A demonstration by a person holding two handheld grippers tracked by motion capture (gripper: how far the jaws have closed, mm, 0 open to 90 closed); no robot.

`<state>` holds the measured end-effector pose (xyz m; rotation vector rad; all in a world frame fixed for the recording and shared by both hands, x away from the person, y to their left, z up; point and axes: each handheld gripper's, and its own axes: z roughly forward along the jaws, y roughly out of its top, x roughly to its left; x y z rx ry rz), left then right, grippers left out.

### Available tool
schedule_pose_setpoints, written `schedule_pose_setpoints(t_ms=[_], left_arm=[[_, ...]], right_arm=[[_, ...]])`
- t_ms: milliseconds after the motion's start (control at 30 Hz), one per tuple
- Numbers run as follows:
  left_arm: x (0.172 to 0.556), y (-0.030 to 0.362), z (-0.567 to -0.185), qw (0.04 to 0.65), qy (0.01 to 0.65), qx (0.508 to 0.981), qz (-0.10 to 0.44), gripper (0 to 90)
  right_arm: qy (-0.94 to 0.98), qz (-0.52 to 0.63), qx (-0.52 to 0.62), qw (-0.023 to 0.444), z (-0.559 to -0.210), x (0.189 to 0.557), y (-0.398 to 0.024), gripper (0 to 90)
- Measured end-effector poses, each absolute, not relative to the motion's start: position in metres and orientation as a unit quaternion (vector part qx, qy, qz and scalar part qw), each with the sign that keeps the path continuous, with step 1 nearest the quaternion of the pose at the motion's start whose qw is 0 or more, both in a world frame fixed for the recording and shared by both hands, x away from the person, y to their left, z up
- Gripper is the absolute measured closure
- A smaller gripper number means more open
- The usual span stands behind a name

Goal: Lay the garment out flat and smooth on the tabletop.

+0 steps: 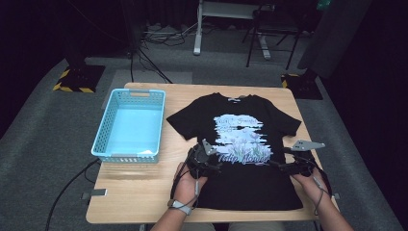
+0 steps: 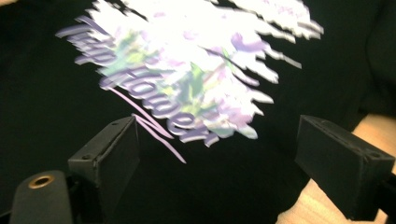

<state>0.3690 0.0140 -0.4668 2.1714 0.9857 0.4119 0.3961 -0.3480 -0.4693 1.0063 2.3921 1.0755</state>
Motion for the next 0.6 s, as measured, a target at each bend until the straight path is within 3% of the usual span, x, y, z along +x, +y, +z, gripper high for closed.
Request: schedule_pose_setpoints(t_ms=[600], left_arm=[[0.337, 0.028, -0.416, 0.37, 0.349, 0.838, 0.197, 20.9]], right_arm=[[0.841, 0.393, 0.322, 0.183, -0.425, 0.374, -0.347, 12.0]])
